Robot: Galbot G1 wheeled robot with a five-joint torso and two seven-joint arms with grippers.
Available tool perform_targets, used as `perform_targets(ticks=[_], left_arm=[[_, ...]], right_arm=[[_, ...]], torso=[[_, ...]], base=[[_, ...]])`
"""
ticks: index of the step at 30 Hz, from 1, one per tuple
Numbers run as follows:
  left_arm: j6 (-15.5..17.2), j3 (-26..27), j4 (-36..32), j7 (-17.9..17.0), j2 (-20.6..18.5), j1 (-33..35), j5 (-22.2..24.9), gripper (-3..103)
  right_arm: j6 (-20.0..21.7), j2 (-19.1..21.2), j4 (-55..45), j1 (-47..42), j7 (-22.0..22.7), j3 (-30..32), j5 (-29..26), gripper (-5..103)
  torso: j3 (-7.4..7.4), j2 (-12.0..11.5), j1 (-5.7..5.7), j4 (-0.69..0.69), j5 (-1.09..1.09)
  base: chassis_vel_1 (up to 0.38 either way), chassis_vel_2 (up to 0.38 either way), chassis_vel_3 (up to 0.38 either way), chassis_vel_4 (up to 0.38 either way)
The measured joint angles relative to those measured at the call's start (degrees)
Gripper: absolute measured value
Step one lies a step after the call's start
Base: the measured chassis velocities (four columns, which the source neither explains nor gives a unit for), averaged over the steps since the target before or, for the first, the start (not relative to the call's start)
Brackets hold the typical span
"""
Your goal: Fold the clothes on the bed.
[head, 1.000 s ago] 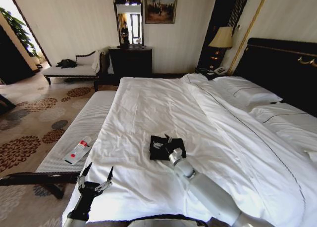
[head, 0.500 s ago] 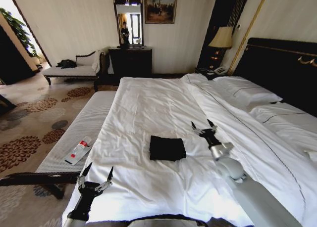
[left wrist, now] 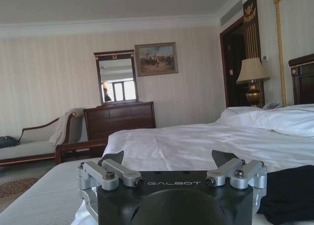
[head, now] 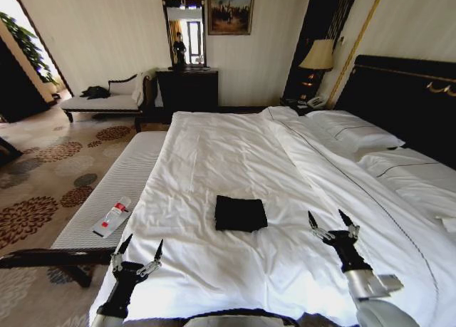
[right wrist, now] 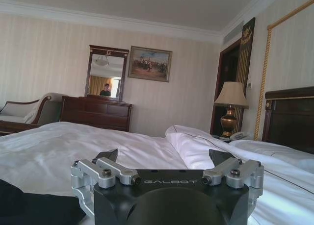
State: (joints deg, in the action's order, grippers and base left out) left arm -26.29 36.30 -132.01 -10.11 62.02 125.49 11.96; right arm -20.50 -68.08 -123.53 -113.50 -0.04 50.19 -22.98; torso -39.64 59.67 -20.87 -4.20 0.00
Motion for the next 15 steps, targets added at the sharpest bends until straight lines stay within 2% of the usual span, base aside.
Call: perform_targets(ticks=[15], left_arm=[[0.0,0.0,0.0,0.0,0.0,0.0,0.0,100]], right_arm=[[-0.7,0.2,0.8,1.2,0.2,-0.4,0.5,100]], torso=[[-0.01,0.0,-0.01,0.01,0.0]], base=[[0.0,0.0,0.0,0.0]])
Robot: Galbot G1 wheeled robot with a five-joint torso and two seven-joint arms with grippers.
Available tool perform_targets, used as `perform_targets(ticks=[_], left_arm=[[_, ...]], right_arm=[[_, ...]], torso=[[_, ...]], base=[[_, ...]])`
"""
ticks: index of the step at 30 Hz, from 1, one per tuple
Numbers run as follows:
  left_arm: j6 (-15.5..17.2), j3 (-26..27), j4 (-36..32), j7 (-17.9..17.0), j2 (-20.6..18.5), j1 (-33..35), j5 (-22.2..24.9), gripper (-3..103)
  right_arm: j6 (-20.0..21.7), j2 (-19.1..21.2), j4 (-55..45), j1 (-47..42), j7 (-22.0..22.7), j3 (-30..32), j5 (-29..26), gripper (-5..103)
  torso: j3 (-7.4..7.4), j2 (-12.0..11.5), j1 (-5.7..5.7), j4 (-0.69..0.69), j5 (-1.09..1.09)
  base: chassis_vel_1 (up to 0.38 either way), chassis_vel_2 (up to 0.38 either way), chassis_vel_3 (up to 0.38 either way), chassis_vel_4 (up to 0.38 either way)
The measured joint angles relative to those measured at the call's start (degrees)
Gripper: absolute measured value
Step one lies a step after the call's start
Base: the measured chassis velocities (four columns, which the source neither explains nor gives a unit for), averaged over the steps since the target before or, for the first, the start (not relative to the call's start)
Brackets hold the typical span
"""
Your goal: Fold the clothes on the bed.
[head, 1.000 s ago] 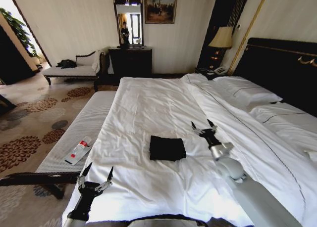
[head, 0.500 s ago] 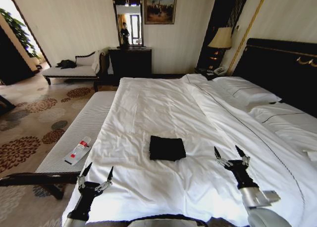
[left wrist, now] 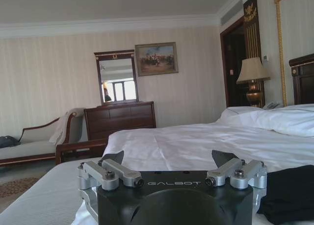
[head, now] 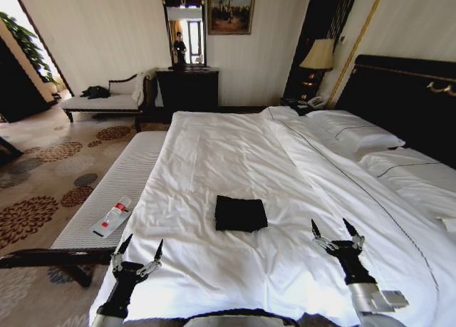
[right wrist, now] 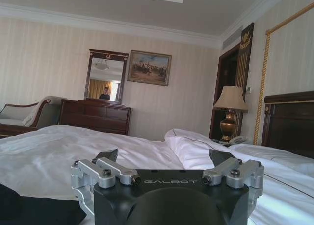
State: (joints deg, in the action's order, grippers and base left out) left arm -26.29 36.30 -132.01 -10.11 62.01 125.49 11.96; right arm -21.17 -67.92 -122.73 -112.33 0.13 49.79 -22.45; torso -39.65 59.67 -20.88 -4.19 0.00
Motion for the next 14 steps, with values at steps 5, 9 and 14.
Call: perform_targets(ticks=[5,9,14], left_arm=[[0.0,0.0,0.0,0.0,0.0,0.0,0.0,100],[0.0,0.0,0.0,0.0,0.0,0.0,0.0,100],[0.0,0.0,0.0,0.0,0.0,0.0,0.0,100]], right_arm=[[0.1,0.0,0.0,0.1,0.1,-0.1,0.0,100],[0.1,0.1,0.1,0.2,0.1,-0.1,0.0,100],[0.2,0.1,0.1,0.2,0.1,-0.2,0.0,100]], torso=[[0.0,0.0,0.0,0.0,0.0],[0.0,0.0,0.0,0.0,0.0],[0.0,0.0,0.0,0.0,0.0]], base=[[0.0,0.0,0.0,0.0],[0.0,0.0,0.0,0.0],[0.0,0.0,0.0,0.0]])
